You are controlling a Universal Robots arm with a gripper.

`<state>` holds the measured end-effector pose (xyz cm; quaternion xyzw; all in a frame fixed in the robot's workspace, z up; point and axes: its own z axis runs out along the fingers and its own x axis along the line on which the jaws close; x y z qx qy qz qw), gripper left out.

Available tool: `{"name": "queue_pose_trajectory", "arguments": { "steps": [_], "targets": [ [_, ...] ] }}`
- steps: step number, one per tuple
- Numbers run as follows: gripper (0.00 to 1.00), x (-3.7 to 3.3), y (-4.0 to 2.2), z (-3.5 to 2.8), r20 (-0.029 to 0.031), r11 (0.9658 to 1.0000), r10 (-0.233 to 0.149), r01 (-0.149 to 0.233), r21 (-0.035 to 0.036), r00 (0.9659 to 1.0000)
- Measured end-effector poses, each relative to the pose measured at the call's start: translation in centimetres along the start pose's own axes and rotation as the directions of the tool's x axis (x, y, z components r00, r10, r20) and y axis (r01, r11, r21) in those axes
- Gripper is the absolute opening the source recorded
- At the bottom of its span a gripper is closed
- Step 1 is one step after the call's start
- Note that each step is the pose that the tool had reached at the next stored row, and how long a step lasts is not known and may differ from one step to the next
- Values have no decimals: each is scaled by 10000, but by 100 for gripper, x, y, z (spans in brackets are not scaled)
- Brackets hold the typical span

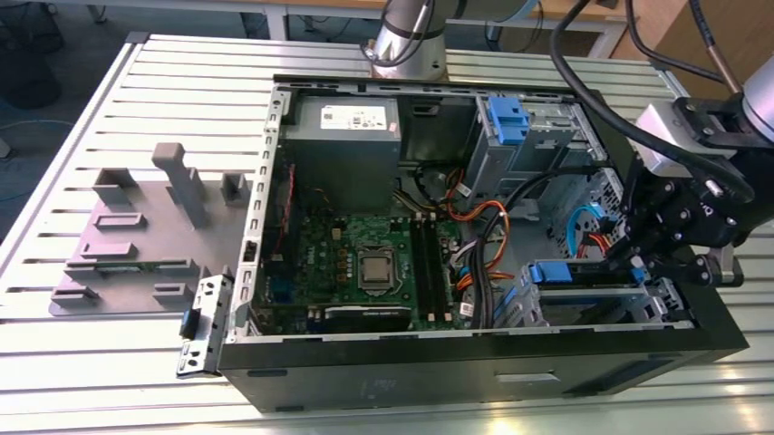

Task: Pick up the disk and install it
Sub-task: 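Insert the first disk wire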

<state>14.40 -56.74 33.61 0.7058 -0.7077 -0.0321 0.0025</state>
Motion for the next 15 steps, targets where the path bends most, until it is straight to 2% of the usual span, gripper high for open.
{"name": "queue_pose_trajectory", "arguments": {
  "steps": [15],
  "targets": [
    [19, 4, 14, 49, 0, 10000, -19, 19, -10, 10000]
  ]
}}
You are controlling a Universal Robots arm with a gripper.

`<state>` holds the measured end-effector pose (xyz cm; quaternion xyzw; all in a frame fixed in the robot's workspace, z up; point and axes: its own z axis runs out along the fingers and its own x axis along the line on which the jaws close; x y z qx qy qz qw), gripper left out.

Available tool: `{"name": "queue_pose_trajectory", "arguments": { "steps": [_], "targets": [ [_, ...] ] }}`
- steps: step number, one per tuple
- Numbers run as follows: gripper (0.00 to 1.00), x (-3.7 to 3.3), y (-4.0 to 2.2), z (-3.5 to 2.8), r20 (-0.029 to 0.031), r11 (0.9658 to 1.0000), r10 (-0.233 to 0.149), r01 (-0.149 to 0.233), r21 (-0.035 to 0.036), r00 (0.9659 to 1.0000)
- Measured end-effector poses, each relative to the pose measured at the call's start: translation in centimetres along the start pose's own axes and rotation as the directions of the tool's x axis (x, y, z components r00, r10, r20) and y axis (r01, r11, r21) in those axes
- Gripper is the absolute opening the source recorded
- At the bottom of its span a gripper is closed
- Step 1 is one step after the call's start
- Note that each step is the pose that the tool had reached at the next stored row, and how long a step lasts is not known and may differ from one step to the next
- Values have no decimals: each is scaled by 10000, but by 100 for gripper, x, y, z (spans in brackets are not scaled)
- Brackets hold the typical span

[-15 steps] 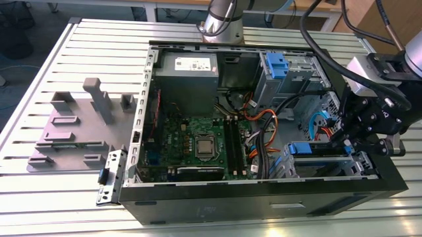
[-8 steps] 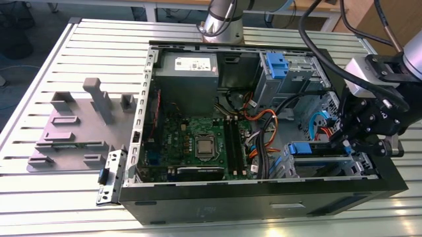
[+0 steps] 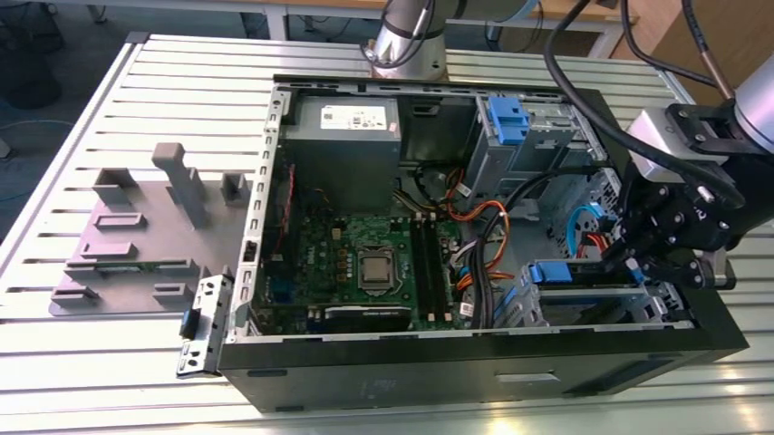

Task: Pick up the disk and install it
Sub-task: 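Insert the first disk wire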

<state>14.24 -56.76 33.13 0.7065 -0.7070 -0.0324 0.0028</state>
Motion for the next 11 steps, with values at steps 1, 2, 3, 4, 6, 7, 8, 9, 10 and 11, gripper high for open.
{"name": "queue_pose_trajectory", "arguments": {
  "steps": [1, 2, 3, 4, 6, 7, 8, 9, 10, 11],
  "targets": [
    [19, 0, 0, 4, 0, 10000, -2, 2, -3, 10000],
    [19, 0, 0, 8, 0, 10000, -3, 3, -7, 10000],
    [19, 0, 0, 13, 0, 10000, -4, 4, -10, 10000],
    [19, 1, -1, 18, 0, 10000, -6, 6, -15, 10000],
    [19, 1, -2, 26, -4, 10000, -5, 5, -27, 10000],
    [19, 1, -3, 28, -7, 10000, -6, 6, -30, 10000],
    [19, 1, -4, 30, -6, 10000, -7, 7, -31, 10000],
    [19, 1, -4, 30, -6, 10000, -7, 7, -31, 10000],
    [19, 1, -4, 32, -4, 10000, -7, 7, -31, 10000],
    [19, 1, -5, 32, -3, 10000, -7, 7, -32, 10000]
  ]
}}
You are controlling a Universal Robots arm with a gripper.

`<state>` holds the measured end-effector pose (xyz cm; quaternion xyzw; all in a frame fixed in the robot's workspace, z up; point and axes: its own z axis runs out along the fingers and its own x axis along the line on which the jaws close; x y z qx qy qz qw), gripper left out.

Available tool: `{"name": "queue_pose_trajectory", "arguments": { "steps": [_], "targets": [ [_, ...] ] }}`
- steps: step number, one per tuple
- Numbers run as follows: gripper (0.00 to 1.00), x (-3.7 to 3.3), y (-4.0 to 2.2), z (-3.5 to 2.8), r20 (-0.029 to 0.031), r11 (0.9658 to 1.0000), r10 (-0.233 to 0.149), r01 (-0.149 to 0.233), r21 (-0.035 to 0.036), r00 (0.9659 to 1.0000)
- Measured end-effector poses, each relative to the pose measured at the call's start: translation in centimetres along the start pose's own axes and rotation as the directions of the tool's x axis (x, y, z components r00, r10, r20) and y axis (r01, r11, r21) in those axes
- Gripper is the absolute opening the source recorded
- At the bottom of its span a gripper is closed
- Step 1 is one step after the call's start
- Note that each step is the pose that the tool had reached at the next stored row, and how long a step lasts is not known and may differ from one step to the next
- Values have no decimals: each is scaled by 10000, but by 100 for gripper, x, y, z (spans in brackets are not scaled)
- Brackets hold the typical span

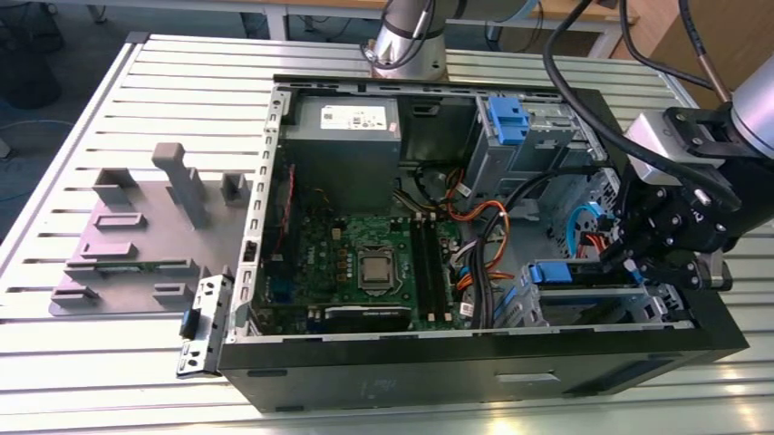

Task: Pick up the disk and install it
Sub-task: 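Insert the first disk wire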

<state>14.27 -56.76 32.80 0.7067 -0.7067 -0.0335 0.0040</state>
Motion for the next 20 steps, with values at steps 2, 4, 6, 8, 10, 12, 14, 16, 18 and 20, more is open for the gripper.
{"name": "queue_pose_trajectory", "arguments": {
  "steps": [2, 4, 6, 8, 10, 12, 14, 16, 18, 20],
  "targets": [
    [19, 0, -1, 0, 0, 10000, 0, 0, 0, 10000],
    [19, 0, -1, 1, 2, 10000, 0, 0, 0, 10000],
    [27, 0, -2, 3, 5, 10000, -1, 1, 0, 10000],
    [27, 0, -2, 1, 1, 10000, 0, 0, 0, 10000],
    [27, 0, -2, -11, -3, 10000, 0, 0, 1, 10000],
    [27, -3, 1, -81, 2, 10000, 0, 0, 1, 10000],
    [27, -6, 4, -137, 2, 10000, 0, 0, 0, 10000],
    [27, -6, 6, -158, 3, 10000, 0, 0, 0, 10000],
    [27, -9, 5, -157, 7, 10000, -4, 4, 0, 10000],
    [25, -9, 5, -159, 4, 10000, -17, 17, -3, 10000]
  ]
}}
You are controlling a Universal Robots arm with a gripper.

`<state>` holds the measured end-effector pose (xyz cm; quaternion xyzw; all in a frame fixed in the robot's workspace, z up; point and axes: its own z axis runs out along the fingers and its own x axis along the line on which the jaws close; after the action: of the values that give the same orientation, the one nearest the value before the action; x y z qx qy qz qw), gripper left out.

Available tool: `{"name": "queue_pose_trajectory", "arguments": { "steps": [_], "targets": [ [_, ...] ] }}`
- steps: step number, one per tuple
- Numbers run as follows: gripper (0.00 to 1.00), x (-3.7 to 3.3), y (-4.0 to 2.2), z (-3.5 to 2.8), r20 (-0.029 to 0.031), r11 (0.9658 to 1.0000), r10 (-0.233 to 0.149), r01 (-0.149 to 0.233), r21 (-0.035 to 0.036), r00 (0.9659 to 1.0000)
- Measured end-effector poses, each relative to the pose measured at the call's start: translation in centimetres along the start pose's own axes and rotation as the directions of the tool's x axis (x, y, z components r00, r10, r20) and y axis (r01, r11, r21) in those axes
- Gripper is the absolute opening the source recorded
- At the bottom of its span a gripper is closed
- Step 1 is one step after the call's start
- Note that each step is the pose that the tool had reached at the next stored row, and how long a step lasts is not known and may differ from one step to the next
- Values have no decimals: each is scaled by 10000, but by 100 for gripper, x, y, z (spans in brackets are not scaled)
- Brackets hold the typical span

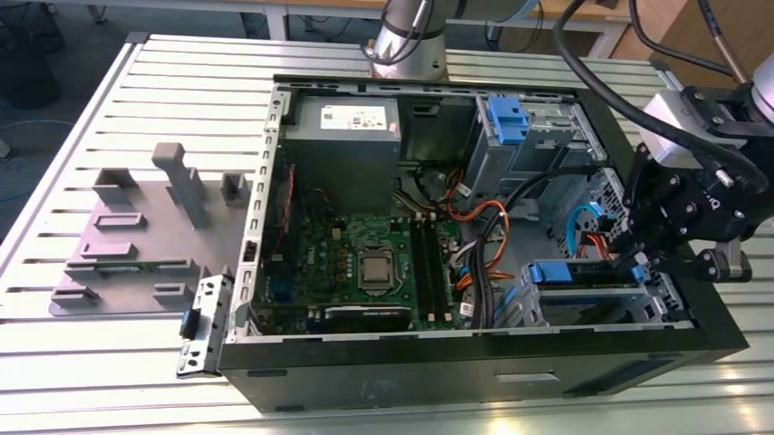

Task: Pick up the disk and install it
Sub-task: 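Insert the first disk wire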

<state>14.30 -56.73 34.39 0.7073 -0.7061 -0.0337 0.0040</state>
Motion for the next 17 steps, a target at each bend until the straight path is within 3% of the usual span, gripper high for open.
{"name": "queue_pose_trajectory", "arguments": {
  "steps": [1, 2, 6, 13, 17],
  "targets": [
    [25, 0, -2, 0, -1, 10000, -13, 13, -4, 10000],
    [13, 0, -2, -1, -2, 10000, -22, 22, -4, 10000],
    [11, -2, 0, -25, -4, 10000, -76, 76, -7, 10000],
    [11, -10, 10, -221, 48, 9999, -141, 141, -9, 9999],
    [11, -15, 16, -342, 106, 9999, -154, 155, -9, 9998]
  ]
}}
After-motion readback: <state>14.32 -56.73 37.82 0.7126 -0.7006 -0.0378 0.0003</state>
